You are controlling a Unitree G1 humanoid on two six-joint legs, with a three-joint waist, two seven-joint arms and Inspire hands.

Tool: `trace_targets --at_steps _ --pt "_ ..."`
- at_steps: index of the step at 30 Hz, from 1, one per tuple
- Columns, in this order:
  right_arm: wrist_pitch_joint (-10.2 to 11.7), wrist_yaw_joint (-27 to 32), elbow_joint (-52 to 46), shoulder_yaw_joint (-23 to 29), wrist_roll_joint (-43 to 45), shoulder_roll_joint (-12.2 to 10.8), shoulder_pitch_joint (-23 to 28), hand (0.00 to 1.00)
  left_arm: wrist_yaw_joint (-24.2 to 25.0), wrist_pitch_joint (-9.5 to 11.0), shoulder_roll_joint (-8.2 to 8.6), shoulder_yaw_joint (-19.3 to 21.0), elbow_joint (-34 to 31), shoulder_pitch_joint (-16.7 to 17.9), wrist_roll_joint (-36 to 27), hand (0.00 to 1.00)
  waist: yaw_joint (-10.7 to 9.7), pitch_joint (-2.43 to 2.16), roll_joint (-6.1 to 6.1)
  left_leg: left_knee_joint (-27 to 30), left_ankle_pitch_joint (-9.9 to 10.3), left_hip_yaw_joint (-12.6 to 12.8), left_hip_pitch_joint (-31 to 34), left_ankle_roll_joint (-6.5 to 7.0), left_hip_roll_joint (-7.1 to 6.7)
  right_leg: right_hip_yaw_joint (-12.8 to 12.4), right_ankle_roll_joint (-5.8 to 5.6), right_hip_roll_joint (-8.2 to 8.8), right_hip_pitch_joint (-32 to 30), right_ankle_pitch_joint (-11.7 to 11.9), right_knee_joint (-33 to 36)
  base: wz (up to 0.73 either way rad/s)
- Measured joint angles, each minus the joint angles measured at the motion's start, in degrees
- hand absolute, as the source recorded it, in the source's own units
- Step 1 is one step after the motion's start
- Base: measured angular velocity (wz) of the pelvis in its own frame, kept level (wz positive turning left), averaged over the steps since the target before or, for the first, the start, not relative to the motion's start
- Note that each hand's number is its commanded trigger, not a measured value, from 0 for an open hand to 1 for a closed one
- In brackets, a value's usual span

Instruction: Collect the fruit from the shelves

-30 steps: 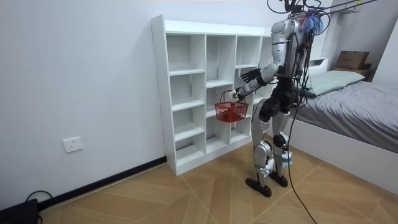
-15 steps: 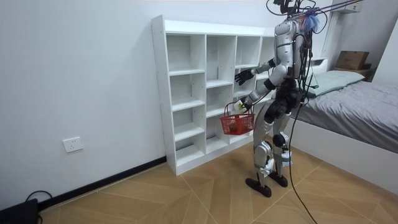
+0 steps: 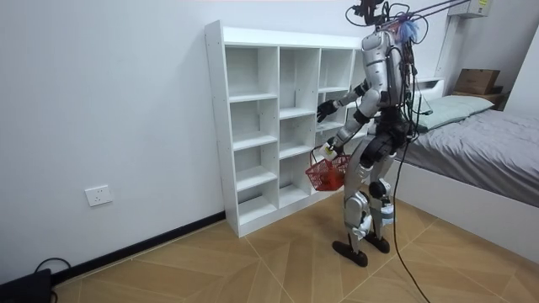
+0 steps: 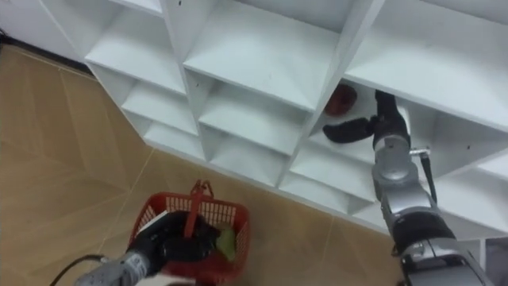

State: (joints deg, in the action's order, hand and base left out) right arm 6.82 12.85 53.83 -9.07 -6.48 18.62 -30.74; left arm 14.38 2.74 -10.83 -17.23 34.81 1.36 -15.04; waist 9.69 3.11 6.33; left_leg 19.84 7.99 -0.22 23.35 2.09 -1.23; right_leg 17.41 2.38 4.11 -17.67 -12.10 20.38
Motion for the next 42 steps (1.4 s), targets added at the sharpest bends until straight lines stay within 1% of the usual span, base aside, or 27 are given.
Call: trace_targets --at_steps 3,5,9,10,12,18,20,24,27,29,33,38,42 --pt "0.0 0.92 0.0 0.02 0.34 -0.02 -0.59 0.0 -0.26 0.0 0.32 -0.45 0.8 -0.75 -0.57 1.0 -0.04 0.07 -0.03 -0.03 -0.06 0.13 1.11 0.04 -0.05 -0.09 0.0 0.12 -1.26 0.0 0.42 0.0" --pt "-0.01 1.87 0.0 0.12 1.43 -0.02 -1.24 0.0 -0.26 0.0 0.63 -0.57 1.5 -1.01 -0.57 1.0 -0.18 0.28 -0.04 -0.1 -0.06 0.14 1.22 0.04 -0.09 -0.12 0.0 0.16 -1.42 0.0 0.38 0.0" --pt "-0.01 3.91 0.02 0.27 2.74 -0.01 -2.37 0.0 -0.38 -0.01 1.03 -1.04 3.19 -2.11 -0.65 1.0 -0.08 0.34 -0.09 -0.11 -0.07 0.29 1.5 0.05 -0.08 -0.26 -0.01 0.15 -1.77 -0.01 0.43 -0.01" --pt "-0.01 4.33 0.02 0.25 3.0 -0.01 -2.95 0.0 -0.45 -0.01 1.16 -1.12 3.37 -2.36 -0.67 1.0 0.09 0.35 -0.09 -0.06 -0.11 0.9 1.93 0.11 0.0 -0.57 -0.02 0.15 -2.43 -0.01 0.67 -0.12" --pt "-0.01 4.96 0.05 0.24 3.13 -0.01 -4.02 0.0 -0.48 -0.01 1.21 -1.25 3.4 -2.83 -0.82 1.0 0.05 0.58 -0.17 0.0 -0.29 1.51 2.69 0.23 0.04 -1.08 -0.01 0.31 -3.69 -0.01 1.38 -0.12" --pt "-0.27 7.31 0.08 0.27 4.42 0.01 -4.1 0.0 -0.55 -0.01 0.96 -2.16 3.42 -3.48 -1.12 1.0 -0.26 0.6 -0.22 0.22 -0.62 2.44 4.96 0.65 -0.05 -1.6 -0.01 0.88 -6.74 -0.02 2.83 -0.05" --pt "-0.36 7.93 0.07 0.25 4.36 0.0 -4.12 0.0 -1.37 -0.02 1.0 -2.34 3.42 -4.02 -1.12 1.0 -0.21 0.61 -0.22 0.77 -0.66 2.85 6.2 0.75 -0.04 -1.84 -0.01 1.11 -8.28 -0.02 3.75 -0.04" --pt "-0.39 8.22 0.02 0.23 4.32 0.01 -4.22 0.0 -1.45 -0.01 0.89 -2.32 3.4 -4.76 -1.15 1.0 -0.13 0.62 -0.21 0.87 -0.77 3.47 6.94 0.93 -0.11 -2.32 -0.05 1.4 -9.58 -0.04 4.58 -0.07" --pt "-0.63 8.23 0.02 -0.02 4.22 0.01 -4.35 0.0 -1.67 -0.02 0.61 -3.19 3.4 -5.22 -1.75 1.0 -0.09 0.63 -0.18 0.87 -0.82 3.91 7.02 1.01 -0.16 -2.68 -0.09 1.61 -10.12 -0.06 5.36 -0.06" --pt "-0.66 8.23 0.03 -0.95 4.29 0.04 -5.35 0.0 -1.75 -0.02 0.62 -3.29 3.4 -5.51 -2.31 1.0 -0.19 0.65 -0.19 0.82 -0.9 4.53 7.08 1.15 -0.2 -3.22 -0.14 1.73 -10.56 -0.1 5.61 -0.1" --pt "-0.67 8.14 0.03 -1.26 4.28 0.07 -5.74 0.0 -2.13 -0.01 0.67 -3.45 3.41 -5.84 -2.32 1.0 -0.16 0.8 -0.07 0.83 -0.96 4.61 7.04 1.25 -0.25 -3.34 -0.16 1.79 -10.61 -0.11 5.67 -0.01" --pt "-0.68 6.3 0.06 -3.58 4.55 0.09 -6.25 0.0 -2.67 -0.01 0.69 -3.83 3.46 -5.86 -2.34 1.0 0.22 0.88 -0.18 0.77 -0.98 4.62 7.02 1.27 -0.25 -3.3 -0.16 1.79 -10.62 -0.11 5.61 0.0" --pt "-0.68 4.99 0.11 -4.99 4.66 0.09 -6.29 0.0 -2.78 -0.01 0.69 -5.01 3.44 -5.86 -2.55 1.0 0.39 0.94 -0.27 0.61 -0.98 4.6 7.02 1.27 -0.27 -3.24 -0.16 1.8 -10.61 -0.11 5.5 0.0"
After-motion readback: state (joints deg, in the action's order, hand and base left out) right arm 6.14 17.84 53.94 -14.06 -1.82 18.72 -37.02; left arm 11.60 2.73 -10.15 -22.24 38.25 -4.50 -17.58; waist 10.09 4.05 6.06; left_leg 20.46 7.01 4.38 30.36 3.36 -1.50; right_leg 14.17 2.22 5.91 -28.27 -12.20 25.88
